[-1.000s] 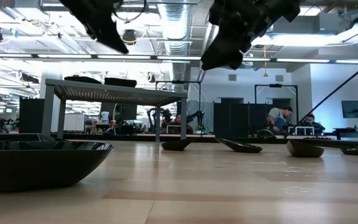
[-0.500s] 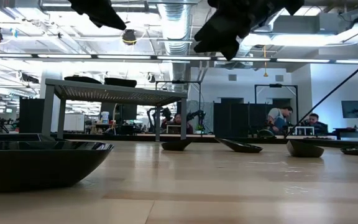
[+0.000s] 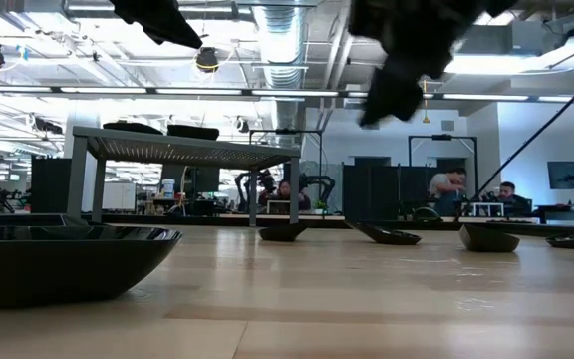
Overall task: Pick & Place Mini shaped plates
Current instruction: Stack the black distorted square plate on top of the black distorted square plate on the shelf
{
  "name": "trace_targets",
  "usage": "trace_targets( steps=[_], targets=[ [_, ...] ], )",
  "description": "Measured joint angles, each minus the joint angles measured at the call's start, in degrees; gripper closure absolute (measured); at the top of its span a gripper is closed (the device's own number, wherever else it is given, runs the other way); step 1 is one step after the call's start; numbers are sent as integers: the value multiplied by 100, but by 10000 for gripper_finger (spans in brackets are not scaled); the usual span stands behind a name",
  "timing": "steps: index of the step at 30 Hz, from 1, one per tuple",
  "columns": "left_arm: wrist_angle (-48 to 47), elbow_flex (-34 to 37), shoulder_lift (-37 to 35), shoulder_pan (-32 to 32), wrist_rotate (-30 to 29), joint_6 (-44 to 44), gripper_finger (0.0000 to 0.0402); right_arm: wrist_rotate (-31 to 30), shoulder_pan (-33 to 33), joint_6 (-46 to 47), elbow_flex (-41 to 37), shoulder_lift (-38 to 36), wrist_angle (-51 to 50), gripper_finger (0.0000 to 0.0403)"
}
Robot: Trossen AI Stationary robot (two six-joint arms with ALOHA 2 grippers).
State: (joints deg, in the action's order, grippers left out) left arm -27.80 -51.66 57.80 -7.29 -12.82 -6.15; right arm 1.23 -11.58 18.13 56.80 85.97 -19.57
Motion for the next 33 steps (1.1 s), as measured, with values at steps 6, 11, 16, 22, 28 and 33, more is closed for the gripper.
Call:
trace_targets(
  steps=[6,11,16,22,28,33],
  targets=[
    [4,0,0,0,0,0,305,-36,-397,183,-7,527,-827,249],
    [58,1,0,0,1,0,305,-375,-453,465,-2,632,-1026,249],
    [91,0,0,0,1,0,305,-368,-404,770,32,603,-881,249],
    [128,0,0,0,2,29,305,-124,-429,715,897,503,-2478,249],
    [130,0,2,0,4,98,305,226,-854,2381,1271,514,-3667,249],
    [130,0,0,0,4,107,305,448,-1457,5087,1233,519,-4129,249]
  ],
)
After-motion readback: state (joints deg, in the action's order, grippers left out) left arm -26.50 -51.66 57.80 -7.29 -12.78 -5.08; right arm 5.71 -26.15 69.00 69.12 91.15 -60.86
